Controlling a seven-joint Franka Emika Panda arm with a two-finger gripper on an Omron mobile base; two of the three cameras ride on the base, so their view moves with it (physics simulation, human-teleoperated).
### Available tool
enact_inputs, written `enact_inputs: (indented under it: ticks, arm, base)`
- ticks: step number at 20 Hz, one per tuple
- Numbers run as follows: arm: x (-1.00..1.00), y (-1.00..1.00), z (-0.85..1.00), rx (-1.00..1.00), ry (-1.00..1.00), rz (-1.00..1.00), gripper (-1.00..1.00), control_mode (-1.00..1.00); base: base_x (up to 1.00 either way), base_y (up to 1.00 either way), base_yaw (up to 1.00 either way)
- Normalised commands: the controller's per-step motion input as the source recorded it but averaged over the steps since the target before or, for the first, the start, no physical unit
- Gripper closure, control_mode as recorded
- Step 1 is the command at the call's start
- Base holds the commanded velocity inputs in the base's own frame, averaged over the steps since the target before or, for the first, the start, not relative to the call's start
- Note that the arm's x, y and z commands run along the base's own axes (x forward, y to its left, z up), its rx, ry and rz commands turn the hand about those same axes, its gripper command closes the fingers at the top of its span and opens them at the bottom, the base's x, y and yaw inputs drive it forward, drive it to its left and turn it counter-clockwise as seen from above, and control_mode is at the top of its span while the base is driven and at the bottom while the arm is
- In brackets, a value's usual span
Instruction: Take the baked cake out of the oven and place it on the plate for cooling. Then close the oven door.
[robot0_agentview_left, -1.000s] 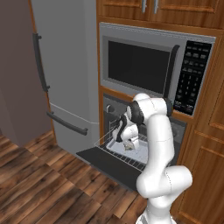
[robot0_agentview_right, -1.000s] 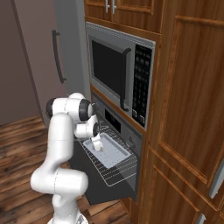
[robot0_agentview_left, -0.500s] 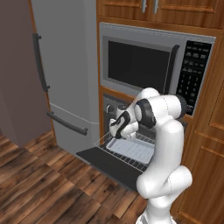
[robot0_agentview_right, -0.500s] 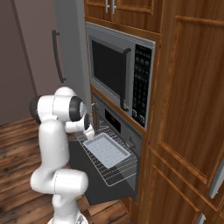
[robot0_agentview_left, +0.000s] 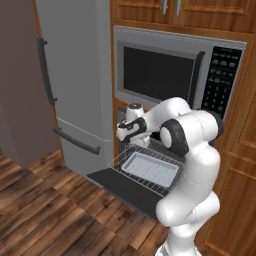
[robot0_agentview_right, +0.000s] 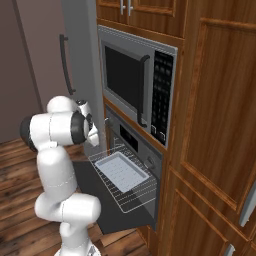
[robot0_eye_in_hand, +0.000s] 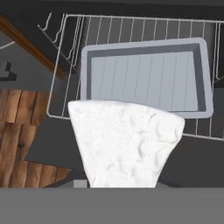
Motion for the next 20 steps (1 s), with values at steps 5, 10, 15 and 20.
enact_inputs:
  ticks: [5, 10, 15, 20]
  arm:
    - [0.47, 0.24, 1.00, -0.01, 0.08, 0.05, 1.00, -1.00]
    - [-0.22, 0.08, 1.00, 0.00, 0.21, 0.02, 1.00, -1.00]
    - [-0.66, -0.04, 1.00, 0.00, 0.25, 0.06, 1.00, -1.00]
    - [-0.98, -0.25, 0.97, 0.00, 0.04, 0.07, 1.00, -1.00]
  base:
    - [0.00, 0.00, 0.00]
    - [0.00, 0.00, 0.00]
    - [0.00, 0.00, 0.00]
    - [0.00, 0.00, 0.00]
